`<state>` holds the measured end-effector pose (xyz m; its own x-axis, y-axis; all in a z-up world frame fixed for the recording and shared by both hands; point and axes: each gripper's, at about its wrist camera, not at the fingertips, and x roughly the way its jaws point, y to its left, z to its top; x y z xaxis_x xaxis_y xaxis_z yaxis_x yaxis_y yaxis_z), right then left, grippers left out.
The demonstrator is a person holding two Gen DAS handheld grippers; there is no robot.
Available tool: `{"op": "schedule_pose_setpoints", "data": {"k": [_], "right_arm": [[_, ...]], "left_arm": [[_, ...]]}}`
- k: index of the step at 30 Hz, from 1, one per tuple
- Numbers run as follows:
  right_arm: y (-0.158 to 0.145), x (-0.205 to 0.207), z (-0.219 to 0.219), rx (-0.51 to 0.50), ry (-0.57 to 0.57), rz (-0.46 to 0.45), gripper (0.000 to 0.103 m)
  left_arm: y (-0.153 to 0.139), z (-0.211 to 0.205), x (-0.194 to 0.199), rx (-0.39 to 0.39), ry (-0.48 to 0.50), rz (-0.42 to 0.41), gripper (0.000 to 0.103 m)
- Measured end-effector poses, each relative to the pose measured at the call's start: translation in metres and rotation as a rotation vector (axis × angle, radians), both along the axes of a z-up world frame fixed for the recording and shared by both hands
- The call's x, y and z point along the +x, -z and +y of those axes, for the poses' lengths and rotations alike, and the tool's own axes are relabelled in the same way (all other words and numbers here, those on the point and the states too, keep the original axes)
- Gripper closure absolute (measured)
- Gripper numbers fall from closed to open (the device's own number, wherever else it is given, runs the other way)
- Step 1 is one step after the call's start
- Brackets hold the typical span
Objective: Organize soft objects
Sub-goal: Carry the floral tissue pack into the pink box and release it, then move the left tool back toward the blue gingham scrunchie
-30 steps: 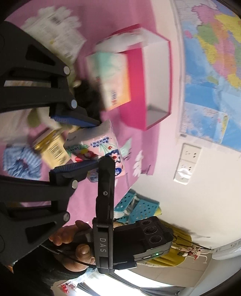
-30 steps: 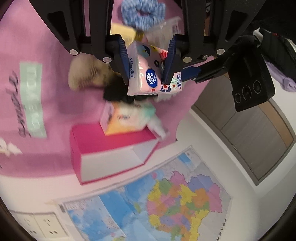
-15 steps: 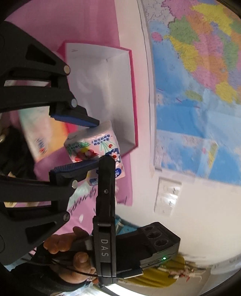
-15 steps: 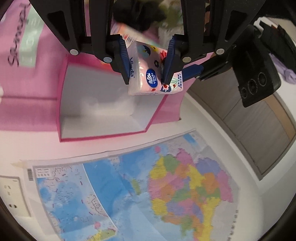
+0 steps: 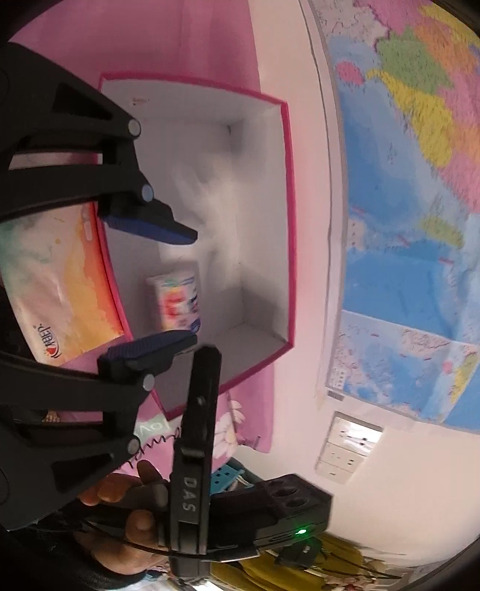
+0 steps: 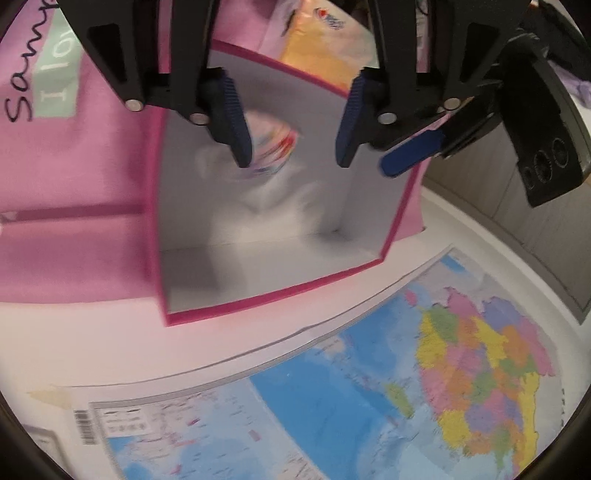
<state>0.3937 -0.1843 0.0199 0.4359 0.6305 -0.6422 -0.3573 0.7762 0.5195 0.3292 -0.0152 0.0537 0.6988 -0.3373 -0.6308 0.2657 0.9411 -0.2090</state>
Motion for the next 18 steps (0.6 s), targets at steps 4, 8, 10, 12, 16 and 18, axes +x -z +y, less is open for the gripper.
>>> {"op": "schedule_pose_setpoints", "data": {"k": [4,8,10,12,16,18], "right_arm": [[-0.015,-0.015,-0.013,0.010,0.021,-0.045,0.038],[-0.042,-0.057,-0.025,-0.005,0.018,-0.150,0.025],[-0.054,-0.081,-0.034,-0.010,0.021,-0.197,0.020],[-0.060,-0.109,-0.041,-0.008,0.025,-0.234,0.019],[-0.053,-0.152,-0.052,-0.034,0.034,-0.250,0.018],[-0.043,-0.172,-0.055,-0.061,0.043,-0.251,0.018]], "left_arm": [[-0.020,0.009,-0.020,-0.030,-0.002,-0.052,0.022],[-0.045,0.019,-0.064,-0.063,0.010,-0.147,0.000],[-0.052,0.023,-0.086,-0.069,0.020,-0.177,0.000],[-0.053,0.027,-0.109,-0.065,0.020,-0.191,0.000],[-0.048,0.032,-0.143,-0.055,0.025,-0.196,0.000],[-0.042,0.034,-0.163,-0.062,0.017,-0.195,0.000]]}}
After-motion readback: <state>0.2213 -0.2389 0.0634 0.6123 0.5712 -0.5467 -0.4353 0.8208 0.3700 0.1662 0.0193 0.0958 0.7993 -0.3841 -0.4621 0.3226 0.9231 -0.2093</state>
